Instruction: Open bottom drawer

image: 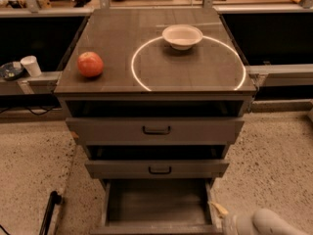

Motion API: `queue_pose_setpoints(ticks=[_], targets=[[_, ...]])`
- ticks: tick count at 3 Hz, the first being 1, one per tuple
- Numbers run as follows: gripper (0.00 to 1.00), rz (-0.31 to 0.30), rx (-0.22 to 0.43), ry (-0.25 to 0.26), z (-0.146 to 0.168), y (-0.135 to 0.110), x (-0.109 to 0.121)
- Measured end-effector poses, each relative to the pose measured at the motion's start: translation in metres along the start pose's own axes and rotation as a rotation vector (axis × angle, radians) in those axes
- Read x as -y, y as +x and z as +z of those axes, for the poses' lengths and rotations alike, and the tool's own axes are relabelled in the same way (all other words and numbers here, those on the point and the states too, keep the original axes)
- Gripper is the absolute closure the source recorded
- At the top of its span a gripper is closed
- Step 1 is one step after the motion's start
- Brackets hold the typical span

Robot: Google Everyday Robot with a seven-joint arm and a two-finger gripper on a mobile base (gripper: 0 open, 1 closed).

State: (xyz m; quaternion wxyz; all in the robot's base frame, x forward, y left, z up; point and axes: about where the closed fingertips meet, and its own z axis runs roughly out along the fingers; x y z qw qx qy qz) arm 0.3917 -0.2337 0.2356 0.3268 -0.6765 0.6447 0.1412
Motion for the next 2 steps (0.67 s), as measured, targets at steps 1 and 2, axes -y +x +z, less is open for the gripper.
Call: queue_pose_setpoints(ticks=[1,2], targets=[[0.00,-0.074,0.097,0.029,-0.0260,-0.0258,-0.0056],[0.00,-0.094,0.122,0.028,-0.0309,-0.0318,-0.0111]])
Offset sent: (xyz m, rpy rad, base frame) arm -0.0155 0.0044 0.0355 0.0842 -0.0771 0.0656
